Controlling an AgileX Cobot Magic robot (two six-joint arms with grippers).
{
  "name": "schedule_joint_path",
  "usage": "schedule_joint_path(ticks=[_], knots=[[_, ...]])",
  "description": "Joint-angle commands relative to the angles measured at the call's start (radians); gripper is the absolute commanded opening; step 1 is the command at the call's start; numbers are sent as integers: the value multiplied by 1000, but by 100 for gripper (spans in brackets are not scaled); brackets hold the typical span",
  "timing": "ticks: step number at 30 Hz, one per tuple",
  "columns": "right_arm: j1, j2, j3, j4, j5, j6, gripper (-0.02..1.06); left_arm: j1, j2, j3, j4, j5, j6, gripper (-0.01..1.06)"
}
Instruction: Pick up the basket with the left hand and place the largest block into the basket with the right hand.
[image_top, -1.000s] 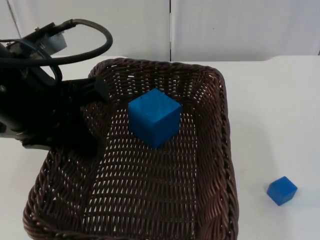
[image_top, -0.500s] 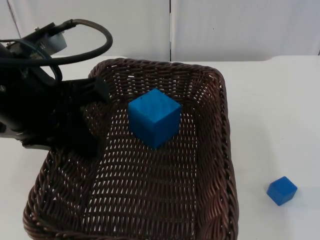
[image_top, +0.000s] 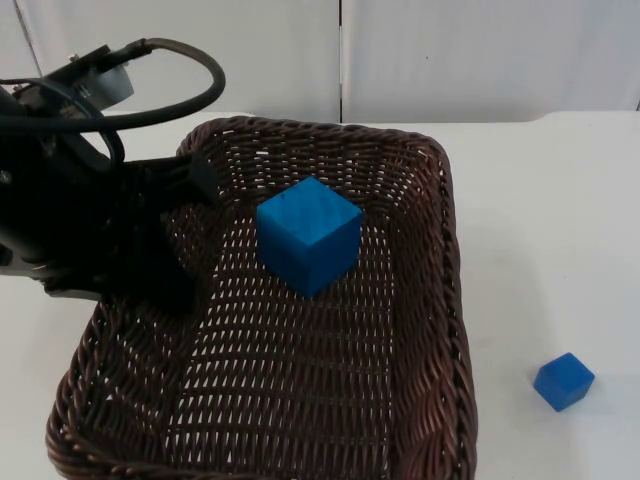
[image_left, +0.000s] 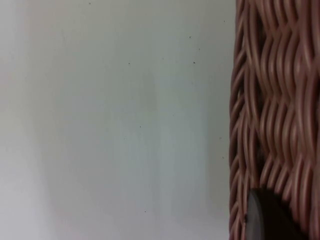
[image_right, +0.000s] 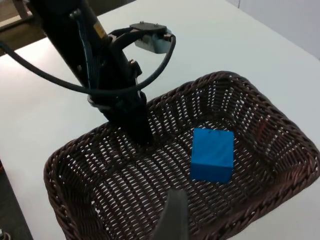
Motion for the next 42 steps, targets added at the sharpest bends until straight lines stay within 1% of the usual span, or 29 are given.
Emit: schedule_joint_path(ticks=[1,10,13,14,18,23,35,38,42], knots=[[6,-15,7,-5,-15,-12,70,3,-13,1,-26,-7,-1,0],[6,-24,7,-5,-23,-12,70,3,-13,1,-26,-16,-1,0],[6,-24,7,-5,-23,-12,70,3,-13,1,-26,-63,-1,0],[6,-24,7,-5,-23,-12,70,3,-13,1,-26,-63,-1,0],[6,-24,7,-3,-21,-12,70,3,-13,1,-28,-109,-1,0],[6,-24,7,0,-20,-12,70,3,-13,1,-28,-136,-1,0],[6,-24,7,4,-17,-12,70,3,-13,1,-38,-136,-1,0],[6,-24,7,4,-17,-12,70,3,-13,1,-38,-172,-1,0],[6,-24,7,4,-17,-12,70,3,-13,1,-38,-174,-1,0]])
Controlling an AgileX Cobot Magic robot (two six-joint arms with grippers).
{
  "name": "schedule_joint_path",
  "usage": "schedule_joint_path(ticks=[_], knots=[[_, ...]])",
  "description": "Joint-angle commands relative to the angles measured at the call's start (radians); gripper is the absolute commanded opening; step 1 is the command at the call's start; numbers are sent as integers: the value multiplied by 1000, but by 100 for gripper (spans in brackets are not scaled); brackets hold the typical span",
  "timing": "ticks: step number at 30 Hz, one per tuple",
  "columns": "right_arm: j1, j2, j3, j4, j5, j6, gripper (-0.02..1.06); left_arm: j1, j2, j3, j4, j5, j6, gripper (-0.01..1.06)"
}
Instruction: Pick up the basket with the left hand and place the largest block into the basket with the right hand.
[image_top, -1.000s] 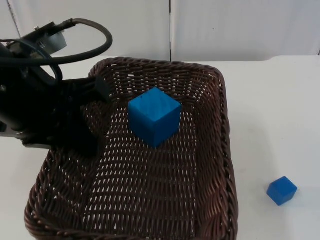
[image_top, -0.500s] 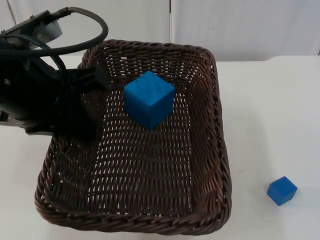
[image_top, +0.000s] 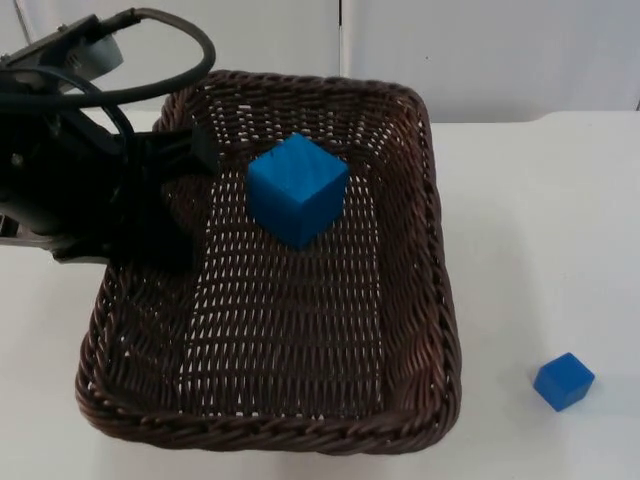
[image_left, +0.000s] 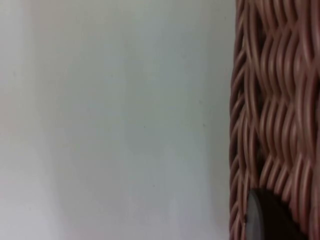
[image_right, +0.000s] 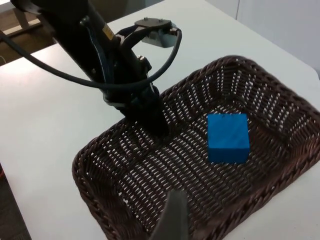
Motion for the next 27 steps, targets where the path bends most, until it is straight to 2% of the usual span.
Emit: schedule_joint_path(ticks=[1,16,21,24,27], knots=[[6,-6,5,3,-9,-10,70,3,-13,1,-34,-35,-2,0],[6,-6,5,3,-9,-10,70,3,-10,1,-34,-48,-2,0],[6,-6,5,3,-9,-10,70,3,47,1,-41,-37,10,0],[6,-6,5,3,-9,-10,70,3,99,1,-94,-44,85,0],[6,-6,5,3,-9,-10,70,3,137,1,-114,-59,102,0]])
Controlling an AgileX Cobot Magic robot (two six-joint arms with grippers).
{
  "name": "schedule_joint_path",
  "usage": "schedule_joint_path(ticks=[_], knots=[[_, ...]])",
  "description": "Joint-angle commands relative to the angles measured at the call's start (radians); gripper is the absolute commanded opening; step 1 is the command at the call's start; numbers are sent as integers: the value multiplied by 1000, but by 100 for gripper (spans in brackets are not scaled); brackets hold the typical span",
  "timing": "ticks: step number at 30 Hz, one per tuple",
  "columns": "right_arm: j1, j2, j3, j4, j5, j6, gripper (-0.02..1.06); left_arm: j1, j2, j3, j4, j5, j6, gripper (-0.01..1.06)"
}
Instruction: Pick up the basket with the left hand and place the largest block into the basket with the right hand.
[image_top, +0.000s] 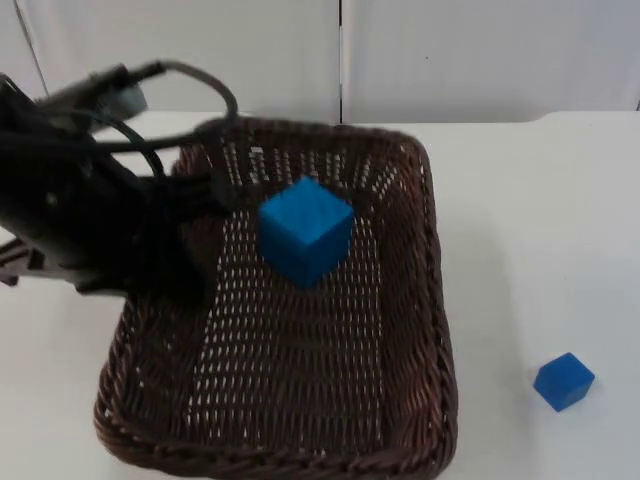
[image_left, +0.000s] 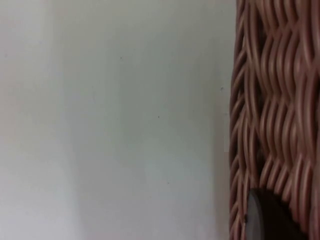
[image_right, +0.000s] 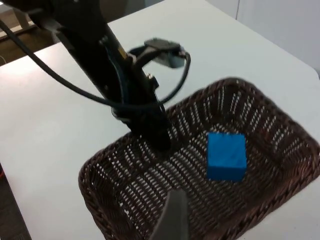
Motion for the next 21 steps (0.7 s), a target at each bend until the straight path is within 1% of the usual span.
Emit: schedule_joint_path(ticks=[1,4,12,21], knots=[[6,-6,5,3,-9,-10,70,3,18,1,-50,-29,16,0],[6,-6,5,3,-9,-10,70,3,57,1,-60,-32,53,0],[6,-6,5,3,-9,-10,70,3,154,1,-73,-32,94,0],[6,-6,5,0,-11,-10,70,3,209,1,-73,-40,97,0]])
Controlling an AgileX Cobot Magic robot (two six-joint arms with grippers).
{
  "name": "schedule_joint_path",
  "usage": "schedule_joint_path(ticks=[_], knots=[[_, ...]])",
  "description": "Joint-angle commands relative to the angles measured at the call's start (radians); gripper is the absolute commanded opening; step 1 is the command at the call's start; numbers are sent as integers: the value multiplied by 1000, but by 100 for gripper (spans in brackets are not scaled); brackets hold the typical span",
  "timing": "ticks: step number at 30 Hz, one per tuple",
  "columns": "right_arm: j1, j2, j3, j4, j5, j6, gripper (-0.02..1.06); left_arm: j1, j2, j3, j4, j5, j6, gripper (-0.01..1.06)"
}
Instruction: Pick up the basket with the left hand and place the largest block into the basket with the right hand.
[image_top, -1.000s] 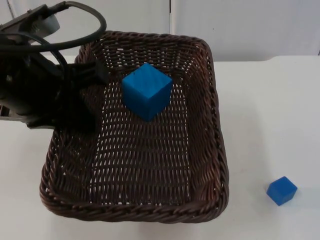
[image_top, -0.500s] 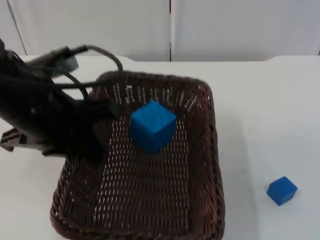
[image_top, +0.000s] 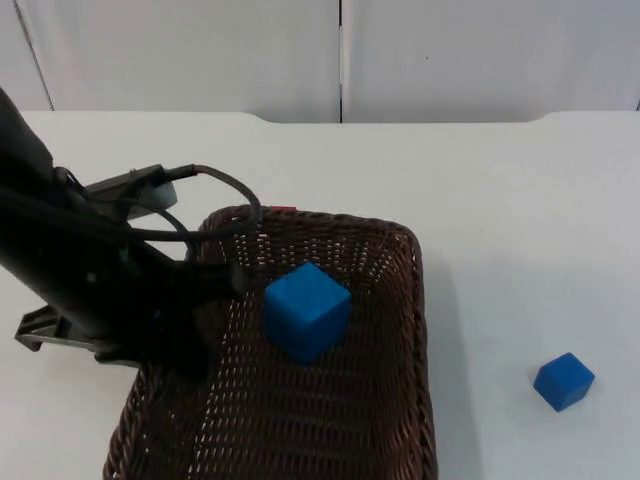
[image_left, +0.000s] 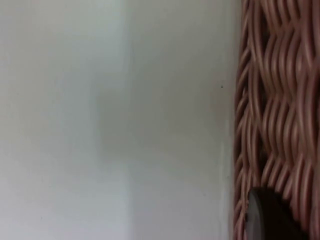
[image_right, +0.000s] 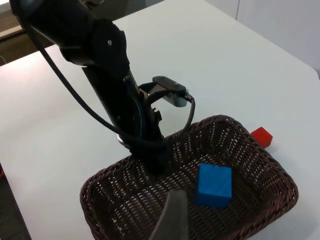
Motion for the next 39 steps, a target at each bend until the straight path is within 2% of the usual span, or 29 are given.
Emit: schedule_joint_path(ticks=[1,5,6,8,9,10,13,14,16,18,21,28,39], knots=[[6,-6,5,0,-9,-10,70,3,7,1,-24,-3,3,0],[6,-6,5,0,-9,-10,70,3,9,1,-27,-3,1,0],[6,-6,5,0,-9,-10,70,3,9,1,-27,-3,1,3],[6,-6,5,0,-9,-10,70,3,9,1,-27,-3,-1,16],[6,-6,5,0,-9,-10,70,3,9,1,-27,-3,-1,16],[6,-6,5,0,-9,-10,70,3,9,1,-29,-1,-1,24],[6,-6,5,0,-9,-10,70,3,9,1,-29,7,-1,58],[6,-6,5,0,-9,-10,70,3,9,1,-29,7,-1,58],[6,-6,5,0,-9,-10,70,3,7,1,-18,9,-1,73],[6,-6,5,0,-9,-10,70,3,-6,1,-4,11,-1,83],[6,-6,5,0,-9,-10,70,3,-34,1,14,11,-1,88],[6,-6,5,0,-9,-10,70,3,-174,1,92,9,-14,88],[6,-6,5,0,-10,-10,70,3,-517,1,185,7,-54,88]])
